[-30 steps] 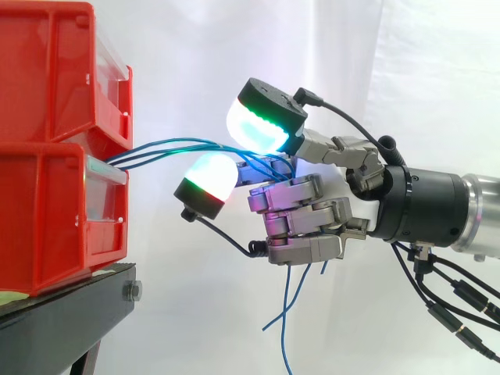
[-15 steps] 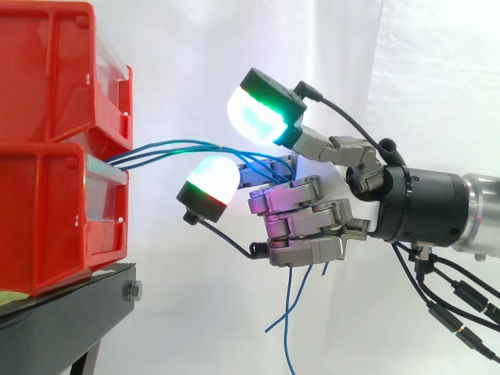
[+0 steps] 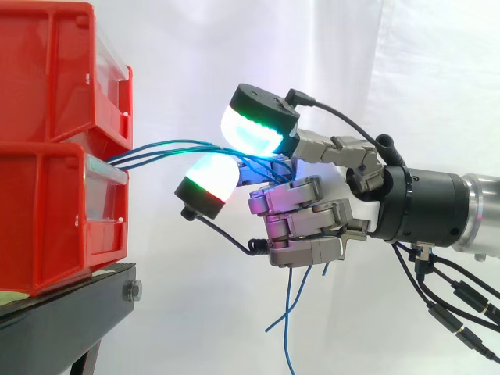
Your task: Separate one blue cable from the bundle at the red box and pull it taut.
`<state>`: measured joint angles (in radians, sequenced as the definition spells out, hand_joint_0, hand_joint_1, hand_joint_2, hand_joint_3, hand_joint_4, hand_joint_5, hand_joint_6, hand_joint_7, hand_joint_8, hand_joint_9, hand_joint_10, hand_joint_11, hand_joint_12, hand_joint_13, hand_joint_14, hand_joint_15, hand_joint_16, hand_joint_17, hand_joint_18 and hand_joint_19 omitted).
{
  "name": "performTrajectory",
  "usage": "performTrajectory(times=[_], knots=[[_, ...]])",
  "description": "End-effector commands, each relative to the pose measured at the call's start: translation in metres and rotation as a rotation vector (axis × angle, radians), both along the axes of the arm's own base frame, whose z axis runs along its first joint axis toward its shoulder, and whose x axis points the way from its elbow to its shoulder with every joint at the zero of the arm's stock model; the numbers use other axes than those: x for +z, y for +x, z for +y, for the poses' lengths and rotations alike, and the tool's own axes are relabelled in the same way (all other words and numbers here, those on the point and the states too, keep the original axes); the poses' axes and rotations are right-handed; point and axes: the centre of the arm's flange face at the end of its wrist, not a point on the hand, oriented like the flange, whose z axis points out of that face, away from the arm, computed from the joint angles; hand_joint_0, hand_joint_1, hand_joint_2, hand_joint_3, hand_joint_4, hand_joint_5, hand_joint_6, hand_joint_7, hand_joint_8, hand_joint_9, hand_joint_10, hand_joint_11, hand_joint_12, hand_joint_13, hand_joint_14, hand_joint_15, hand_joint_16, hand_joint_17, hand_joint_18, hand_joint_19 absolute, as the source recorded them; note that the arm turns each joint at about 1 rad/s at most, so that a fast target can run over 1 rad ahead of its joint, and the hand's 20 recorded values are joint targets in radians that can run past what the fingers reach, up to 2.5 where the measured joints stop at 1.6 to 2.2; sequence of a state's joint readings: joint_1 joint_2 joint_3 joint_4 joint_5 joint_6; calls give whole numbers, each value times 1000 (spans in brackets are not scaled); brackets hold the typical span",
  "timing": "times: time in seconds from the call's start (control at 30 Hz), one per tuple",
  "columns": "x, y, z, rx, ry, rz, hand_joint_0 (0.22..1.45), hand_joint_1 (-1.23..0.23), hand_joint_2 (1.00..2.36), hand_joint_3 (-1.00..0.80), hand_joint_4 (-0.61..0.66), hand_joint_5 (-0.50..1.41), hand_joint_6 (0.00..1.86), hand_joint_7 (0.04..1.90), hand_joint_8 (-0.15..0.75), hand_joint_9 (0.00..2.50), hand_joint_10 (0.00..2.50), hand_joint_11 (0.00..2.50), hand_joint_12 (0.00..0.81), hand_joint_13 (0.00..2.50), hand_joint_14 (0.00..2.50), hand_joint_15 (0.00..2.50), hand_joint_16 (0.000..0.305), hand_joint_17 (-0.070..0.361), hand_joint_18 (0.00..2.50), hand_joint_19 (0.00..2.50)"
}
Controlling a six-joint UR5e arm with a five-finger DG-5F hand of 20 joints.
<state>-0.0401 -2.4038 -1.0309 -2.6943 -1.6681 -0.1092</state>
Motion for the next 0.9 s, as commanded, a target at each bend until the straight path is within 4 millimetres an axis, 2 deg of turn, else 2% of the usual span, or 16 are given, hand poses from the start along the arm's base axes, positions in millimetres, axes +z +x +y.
performTrajectory(times=[0.0, 0.1, 0.37, 0.57, 0.87], knots=[[0, 1, 1, 1, -1, -4, 604, -766, 1017, -121, 137, -186, 948, 818, 321, 1102, 2500, 1926, 505, 1598, 2500, 1183, 220, 165, 2500, 1637], [0, 1, 2, 1, -1, -4, 610, -809, 1019, -100, 118, -189, 947, 855, 308, 1060, 2500, 1926, 499, 1573, 2500, 1181, 214, 161, 2500, 1648], [-1, 1, 9, 9, -1, 10, 641, -855, 1025, -92, 67, -199, 952, 906, 269, 949, 2500, 1935, 476, 1476, 2500, 1235, 183, 137, 2302, 1707], [-5, -1, 11, 7, 3, 42, 693, -911, 1024, -158, 122, -203, 963, 909, 286, 943, 2500, 1846, 465, 1460, 2500, 1230, 173, 130, 2264, 1728], [-6, -1, 17, 20, 4, 52, 750, -931, 1016, -302, 132, -203, 966, 883, 285, 958, 2500, 1828, 460, 1460, 2500, 1247, 169, 127, 2272, 1801]])
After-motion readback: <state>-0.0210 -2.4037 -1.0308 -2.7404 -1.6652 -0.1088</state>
